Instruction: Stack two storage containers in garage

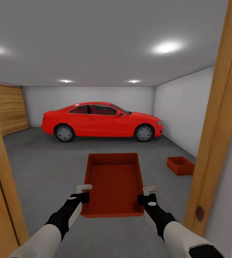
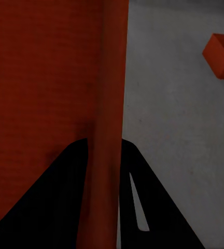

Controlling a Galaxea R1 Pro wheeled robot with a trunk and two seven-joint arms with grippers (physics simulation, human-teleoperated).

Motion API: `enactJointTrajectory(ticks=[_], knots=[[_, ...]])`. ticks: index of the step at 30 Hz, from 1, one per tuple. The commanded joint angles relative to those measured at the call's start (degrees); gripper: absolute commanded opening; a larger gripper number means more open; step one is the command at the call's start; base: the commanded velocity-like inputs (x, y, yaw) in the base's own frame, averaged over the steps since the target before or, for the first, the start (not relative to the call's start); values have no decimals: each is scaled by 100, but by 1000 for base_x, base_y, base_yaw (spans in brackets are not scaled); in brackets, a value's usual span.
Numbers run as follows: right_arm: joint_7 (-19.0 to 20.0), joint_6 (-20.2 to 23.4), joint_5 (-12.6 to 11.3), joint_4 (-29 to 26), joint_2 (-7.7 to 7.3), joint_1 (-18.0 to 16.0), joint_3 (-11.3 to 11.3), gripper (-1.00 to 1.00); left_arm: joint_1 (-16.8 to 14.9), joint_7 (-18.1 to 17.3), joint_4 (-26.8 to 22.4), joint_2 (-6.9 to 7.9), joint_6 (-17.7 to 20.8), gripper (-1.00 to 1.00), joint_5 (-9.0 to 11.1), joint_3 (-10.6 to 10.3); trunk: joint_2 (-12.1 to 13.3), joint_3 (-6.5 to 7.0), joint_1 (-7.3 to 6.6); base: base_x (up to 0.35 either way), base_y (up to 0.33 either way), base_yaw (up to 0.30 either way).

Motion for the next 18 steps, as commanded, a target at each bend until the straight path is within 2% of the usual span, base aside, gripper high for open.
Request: enactJointTrajectory(ticks=[1,10,14,18], knots=[[-89,3,15,19,-14,-1,-70,-100,-5,89,-236,10,-53,-100,-95,107,-6,-6,5,321,0,0],[-89,11,13,19,-10,-1,-70,-100,-5,89,-252,10,-53,-100,-91,104,-6,-6,5,320,0,11],[-89,11,14,19,-26,-1,-70,-100,-5,89,-255,10,-53,-100,-91,103,-6,-6,5,249,0,189],[-89,8,16,19,-30,-1,-70,-100,-5,89,-256,10,-53,-100,-91,104,-6,-6,5,69,0,225]])
